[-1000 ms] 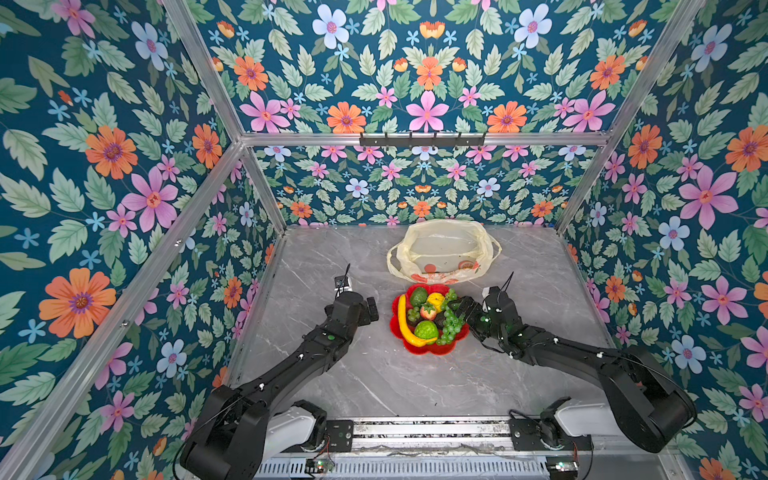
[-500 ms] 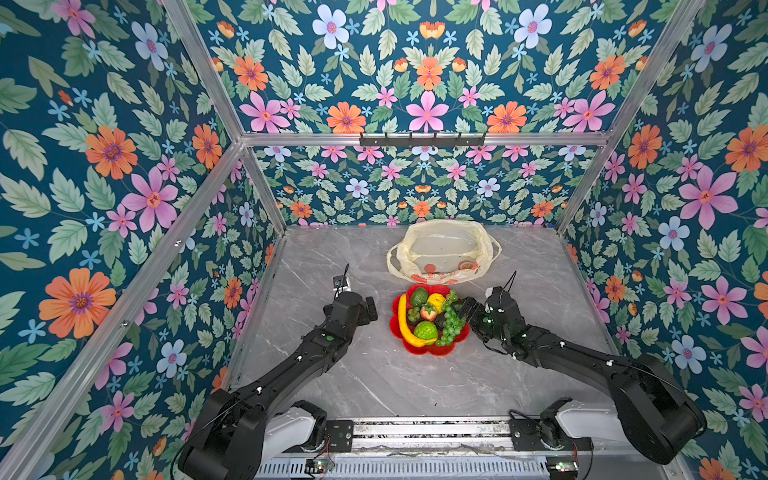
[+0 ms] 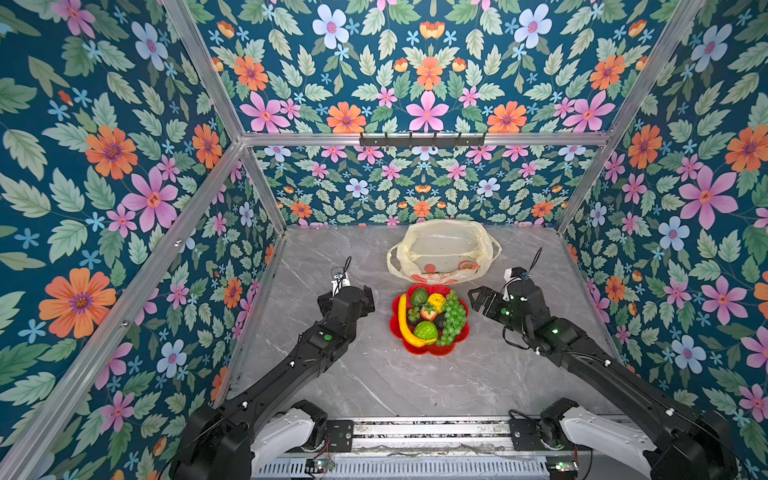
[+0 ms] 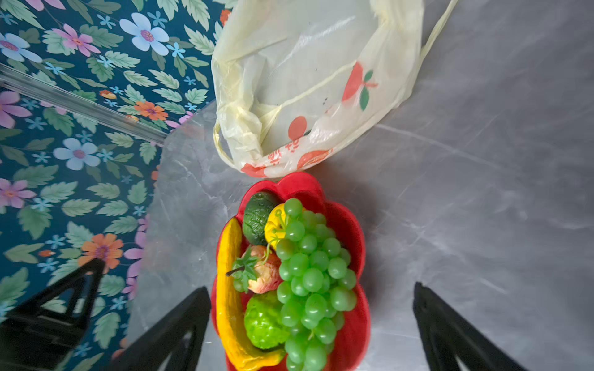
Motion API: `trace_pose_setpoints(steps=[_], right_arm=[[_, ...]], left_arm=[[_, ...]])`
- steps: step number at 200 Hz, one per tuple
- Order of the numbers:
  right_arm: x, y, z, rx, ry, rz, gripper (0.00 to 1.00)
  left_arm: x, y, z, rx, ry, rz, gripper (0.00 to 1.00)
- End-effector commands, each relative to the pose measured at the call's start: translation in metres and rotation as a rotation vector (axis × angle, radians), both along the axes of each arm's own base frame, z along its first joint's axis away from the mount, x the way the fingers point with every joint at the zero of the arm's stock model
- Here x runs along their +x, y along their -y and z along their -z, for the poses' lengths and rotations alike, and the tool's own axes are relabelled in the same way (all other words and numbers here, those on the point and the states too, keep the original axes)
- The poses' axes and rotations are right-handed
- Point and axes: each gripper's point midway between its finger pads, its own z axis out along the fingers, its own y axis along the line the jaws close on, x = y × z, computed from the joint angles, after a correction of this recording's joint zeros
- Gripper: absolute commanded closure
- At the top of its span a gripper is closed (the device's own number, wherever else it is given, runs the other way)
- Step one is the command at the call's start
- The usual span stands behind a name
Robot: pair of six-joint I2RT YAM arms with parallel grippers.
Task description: Take the fake fruits out of the plastic bag
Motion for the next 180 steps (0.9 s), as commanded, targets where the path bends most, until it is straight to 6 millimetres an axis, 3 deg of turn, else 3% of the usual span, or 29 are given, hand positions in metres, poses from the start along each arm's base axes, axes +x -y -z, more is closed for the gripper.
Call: trace_pose_setpoints(steps=[1, 14, 38, 68, 92, 119, 164, 180], right_arm=[[-0.008, 0.042, 0.000, -0.276, 0.014, 0.036, 0.01], [-0.004, 0.052, -0.010, -0.348, 0.079, 0.038, 0.01], [-0.002, 0.072, -0.025, -0.466, 0.179, 0.088, 0.01], [-0.003, 0.099, -0.024, -0.545, 0.241, 0.190, 0.01], [-0.005, 0.112, -0.008, -0.579, 0.276, 0.218, 0.01], [-0.005, 0.131, 0.018, -0.566, 0.250, 0.286, 0.01], [0.004, 0.146, 0.052, -0.628, 0.211, 0.319, 0.01], [0.008, 0.145, 0.058, -0.646, 0.204, 0.308, 0.01]], left_arm=[[-0.004, -0.028, -0.020, 0.057, 0.082, -0.132, 0.00], [-0.004, -0.032, -0.027, 0.070, 0.139, -0.149, 0.00], [-0.006, -0.061, -0.034, 0.122, 0.215, -0.338, 0.00], [0.004, -0.069, -0.032, 0.299, 0.267, -0.383, 0.00], [0.002, -0.091, -0.021, 0.312, 0.291, -0.408, 0.00], [-0.002, -0.113, 0.009, 0.285, 0.302, -0.350, 0.00], [0.006, -0.117, 0.048, 0.272, 0.278, -0.256, 0.00], [0.007, -0.113, 0.039, 0.244, 0.370, -0.209, 0.00]])
